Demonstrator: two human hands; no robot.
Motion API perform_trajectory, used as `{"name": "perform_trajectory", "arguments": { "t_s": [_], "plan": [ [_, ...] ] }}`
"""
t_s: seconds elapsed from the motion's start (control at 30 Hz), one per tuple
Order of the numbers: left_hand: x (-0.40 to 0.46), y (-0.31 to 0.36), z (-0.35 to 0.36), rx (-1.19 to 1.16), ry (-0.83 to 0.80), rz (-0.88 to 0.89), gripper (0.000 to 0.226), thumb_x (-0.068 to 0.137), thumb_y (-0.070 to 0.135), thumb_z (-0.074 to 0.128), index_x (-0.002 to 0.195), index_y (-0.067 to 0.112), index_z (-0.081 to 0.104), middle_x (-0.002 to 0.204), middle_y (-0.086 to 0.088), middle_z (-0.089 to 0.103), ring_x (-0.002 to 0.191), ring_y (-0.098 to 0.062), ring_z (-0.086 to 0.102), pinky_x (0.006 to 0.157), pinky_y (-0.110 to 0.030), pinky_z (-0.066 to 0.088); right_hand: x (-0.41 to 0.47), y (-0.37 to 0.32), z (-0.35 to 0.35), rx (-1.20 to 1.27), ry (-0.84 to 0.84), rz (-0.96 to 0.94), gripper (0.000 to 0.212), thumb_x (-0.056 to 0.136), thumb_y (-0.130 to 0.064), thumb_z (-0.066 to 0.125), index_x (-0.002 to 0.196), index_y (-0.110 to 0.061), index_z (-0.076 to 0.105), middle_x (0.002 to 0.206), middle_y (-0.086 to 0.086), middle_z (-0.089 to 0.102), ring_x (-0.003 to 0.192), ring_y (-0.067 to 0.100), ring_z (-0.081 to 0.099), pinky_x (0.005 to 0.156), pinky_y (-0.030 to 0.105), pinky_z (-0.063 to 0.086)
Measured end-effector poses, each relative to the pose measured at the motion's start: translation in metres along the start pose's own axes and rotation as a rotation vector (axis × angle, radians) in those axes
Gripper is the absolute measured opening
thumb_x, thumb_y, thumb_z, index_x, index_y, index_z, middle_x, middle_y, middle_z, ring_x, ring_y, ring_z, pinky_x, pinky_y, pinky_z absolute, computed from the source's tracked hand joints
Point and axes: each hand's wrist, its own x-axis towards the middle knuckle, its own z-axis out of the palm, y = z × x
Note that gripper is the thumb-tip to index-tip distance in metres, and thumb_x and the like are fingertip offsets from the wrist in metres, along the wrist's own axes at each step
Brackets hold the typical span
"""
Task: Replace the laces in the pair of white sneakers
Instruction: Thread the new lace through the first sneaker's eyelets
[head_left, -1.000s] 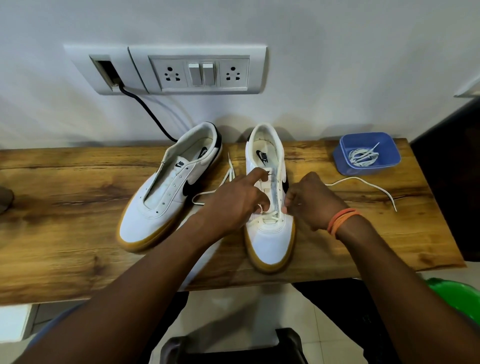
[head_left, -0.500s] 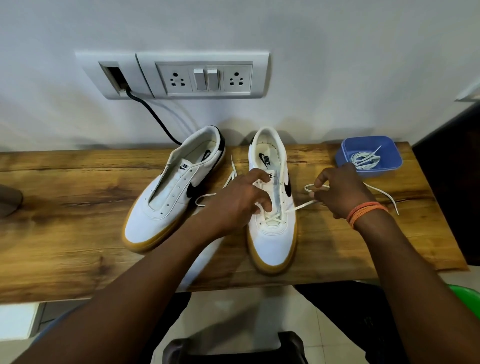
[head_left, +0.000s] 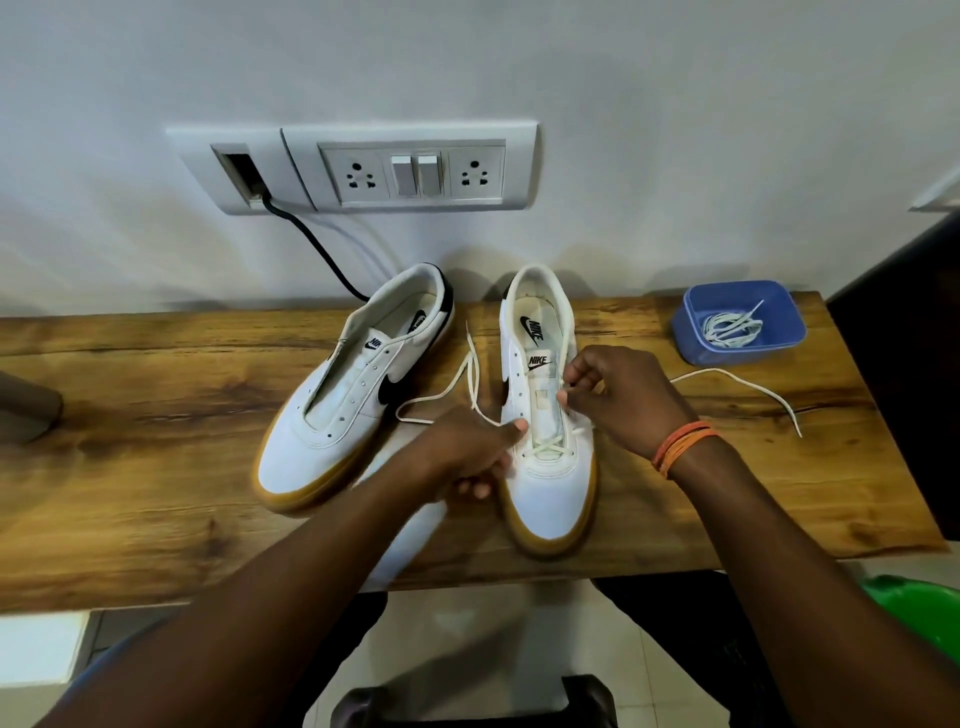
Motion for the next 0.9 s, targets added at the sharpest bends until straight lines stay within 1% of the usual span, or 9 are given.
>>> {"name": "perform_trajectory", "arguments": {
  "t_s": [0.1, 0.23, 0.33, 0.4, 0.47, 0.53, 0.7, 0.8, 0.9],
  "plan": [
    [0.006, -0.001, 0.02, -0.273, 0.111, -0.016, 0.034, 0.095, 0.034, 0.063, 0.08, 0.005, 0.053, 0.048, -0.006, 0.05, 0.03, -0.013, 0.038, 0.037, -0.016, 0.031, 0.001, -0.002, 0.001, 0.006, 0.02, 0.002, 0.008, 0.084, -0.022, 0.074, 0.085, -0.019, 0.066, 0.082, -0.002, 0.068, 0.08, 0.016, 0.064, 0.079, 0.036, 0.054],
    [0.011, 0.0, 0.031, -0.598, 0.152, -0.056, 0.022, 0.096, 0.026, 0.062, 0.086, 0.008, 0.055, 0.056, -0.006, 0.046, 0.043, -0.014, 0.039, 0.04, -0.019, 0.034, 0.0, -0.004, 0.003, 0.013, 0.061, -0.007, 0.011, 0.084, -0.024, 0.075, 0.082, -0.018, 0.066, 0.078, -0.004, 0.066, 0.074, 0.013, 0.062, 0.073, 0.033, 0.054],
    [0.007, 0.007, 0.024, -0.726, 0.198, 0.058, 0.015, 0.097, 0.026, 0.06, 0.096, 0.013, 0.064, 0.065, -0.003, 0.053, 0.049, -0.01, 0.043, 0.045, -0.021, 0.036, -0.001, -0.012, 0.003, 0.237, 0.104, -0.002, 0.016, 0.085, -0.024, 0.074, 0.079, -0.011, 0.068, 0.071, 0.0, 0.066, 0.058, 0.013, 0.063, 0.051, 0.029, 0.055],
    [0.001, 0.015, 0.015, -0.774, 0.181, 0.201, 0.019, 0.099, 0.026, 0.056, 0.104, 0.012, 0.068, 0.082, -0.002, 0.065, 0.054, -0.007, 0.049, 0.05, -0.02, 0.041, -0.003, -0.021, 0.002, 0.432, 0.045, 0.069, 0.021, 0.09, -0.029, 0.068, 0.081, -0.01, 0.069, 0.074, 0.007, 0.069, 0.052, 0.013, 0.062, 0.044, 0.028, 0.052],
    [-0.008, 0.021, 0.01, -0.72, 0.171, 0.367, 0.024, 0.102, 0.025, 0.052, 0.099, 0.009, 0.07, 0.088, -0.004, 0.07, 0.055, -0.007, 0.054, 0.053, -0.02, 0.044, -0.005, -0.03, 0.002, 0.592, -0.051, 0.148, 0.031, 0.094, -0.039, 0.061, 0.085, -0.01, 0.07, 0.08, 0.008, 0.07, 0.053, 0.013, 0.06, 0.044, 0.027, 0.05],
    [-0.015, 0.025, 0.007, -0.665, 0.164, 0.483, 0.027, 0.103, 0.024, 0.049, 0.091, 0.009, 0.068, 0.081, -0.008, 0.069, 0.053, -0.008, 0.057, 0.052, -0.019, 0.046, -0.007, -0.037, 0.004, 0.769, -0.132, 0.217, 0.04, 0.093, -0.05, 0.055, 0.082, -0.014, 0.07, 0.071, 0.004, 0.065, 0.054, 0.014, 0.054, 0.045, 0.026, 0.047],
    [-0.025, 0.033, -0.01, -0.586, 0.042, 0.593, 0.026, 0.103, 0.021, 0.048, 0.097, 0.002, 0.065, 0.079, -0.004, 0.073, 0.049, -0.013, 0.056, 0.045, -0.021, 0.04, -0.005, -0.048, 0.006, 0.999, -0.337, 0.202, 0.058, 0.092, -0.067, 0.037, 0.06, -0.026, 0.062, 0.057, 0.001, 0.049, 0.052, 0.013, 0.035, 0.053, 0.028, 0.02],
    [-0.026, 0.031, -0.019, -0.34, -0.078, 0.604, 0.027, 0.103, 0.018, 0.048, 0.097, -0.003, 0.064, 0.081, -0.008, 0.074, 0.047, -0.015, 0.057, 0.041, -0.02, 0.037, -0.002, -0.049, 0.001, 1.217, -0.433, 0.209, 0.053, 0.088, -0.065, 0.044, 0.068, -0.021, 0.068, 0.056, 0.002, 0.049, 0.048, 0.018, 0.045, 0.052, 0.029, 0.026],
    [-0.032, 0.027, -0.021, -0.081, -0.226, 0.499, 0.026, 0.102, 0.017, 0.05, 0.099, -0.004, 0.065, 0.087, -0.011, 0.076, 0.047, -0.015, 0.059, 0.04, -0.019, 0.038, 0.003, -0.045, -0.006, 1.399, -0.376, 0.226, 0.034, 0.087, -0.046, 0.054, 0.079, -0.018, 0.073, 0.086, 0.002, 0.065, 0.062, 0.012, 0.053, 0.053, 0.026, 0.042]
  ]
}}
